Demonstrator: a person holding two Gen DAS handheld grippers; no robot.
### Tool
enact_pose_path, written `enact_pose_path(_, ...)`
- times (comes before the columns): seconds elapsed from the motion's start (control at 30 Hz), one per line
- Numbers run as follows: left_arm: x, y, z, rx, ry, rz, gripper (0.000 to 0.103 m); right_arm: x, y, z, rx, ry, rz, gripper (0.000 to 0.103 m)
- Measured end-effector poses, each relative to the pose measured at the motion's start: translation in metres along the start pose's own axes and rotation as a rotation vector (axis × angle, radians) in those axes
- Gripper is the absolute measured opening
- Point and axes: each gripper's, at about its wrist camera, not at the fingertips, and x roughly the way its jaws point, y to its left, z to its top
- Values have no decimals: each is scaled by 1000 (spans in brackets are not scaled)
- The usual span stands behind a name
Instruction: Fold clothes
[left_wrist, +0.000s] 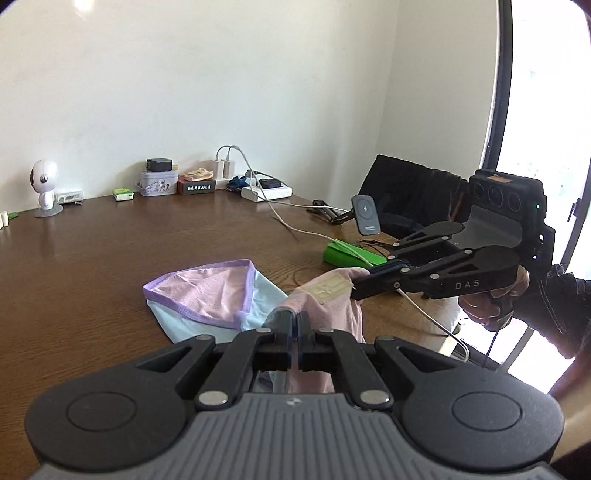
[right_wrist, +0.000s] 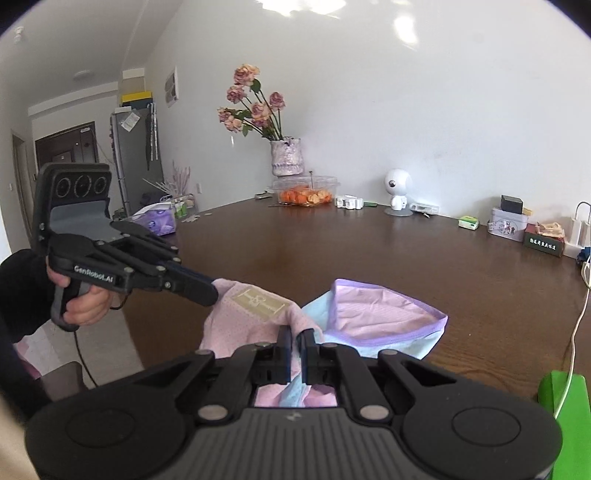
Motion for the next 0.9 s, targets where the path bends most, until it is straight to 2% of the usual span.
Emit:
enact_pose_path(0.1, 31, 22, 5, -51, 44, 58, 3, 32, -22, 10, 19, 28, -20, 4)
enact_pose_path(0.2, 56, 42, 1, -128, 100, 110, 6, 63, -41, 4, 78, 115, -80, 8)
enact_pose_path(0.27, 58, 50, -2, -155, 120, 143, 16, 74, -50, -3, 119, 160, -122, 13)
enact_pose_path(0.3, 54, 51, -2, -165, 116, 147, 19, 69, -54, -5, 146, 148, -135, 15)
enact_pose_path(0.33, 47, 53, -2, -178, 103, 150, 28, 60, -56, -5, 166, 128, -142, 16)
enact_pose_path(0.37, 39, 53, -2, -194, 92, 147, 40, 48, -58, -5, 189, 100, -152, 25)
enact_pose_path(0.4, 31, 53, -2, -211, 83, 140, 44, 35, -59, -5, 210, 71, -158, 32)
enact_pose_path(0.43, 24, 52, -2, -228, 75, 137, 49, 23, -58, -7, 231, 50, -147, 46)
enact_pose_path(0.47, 18, 50, -2, -248, 72, 133, 53, 13, -56, -9, 252, 30, -135, 56)
enact_pose_path(0.57, 20, 47, -3, -313, 95, 92, 60, 4, -39, -24, 316, 33, -50, 69)
enact_pose_path(0.6, 26, 45, -3, -315, 113, 88, 62, 7, -33, -29, 328, 48, -23, 69)
enact_pose_path(0.67, 45, 37, -5, -275, 163, 137, 64, 22, -23, -40, 321, 86, -32, 68)
enact_pose_path(0.7, 54, 35, -5, -254, 187, 166, 64, 30, -22, -45, 332, 103, -63, 67)
enact_pose_path(0.73, 61, 33, -6, -240, 204, 182, 63, 37, -24, -49, 354, 116, -100, 58)
enact_pose_path(0.77, 63, 31, -6, -232, 207, 187, 61, 42, -27, -51, 380, 118, -116, 37)
enact_pose_path(0.8, 64, 29, -7, -226, 204, 188, 57, 44, -30, -53, 406, 106, -93, 24)
enact_pose_path(0.83, 64, 26, -7, -215, 199, 193, 46, 45, -31, -53, 420, 99, -86, 13)
enact_pose_path(0.87, 62, 23, -7, -203, 196, 204, 28, 45, -31, -51, 410, 99, -82, 10)
enact_pose_path(0.9, 60, 20, -8, -194, 197, 216, 21, 45, -30, -50, 398, 100, -79, 9)
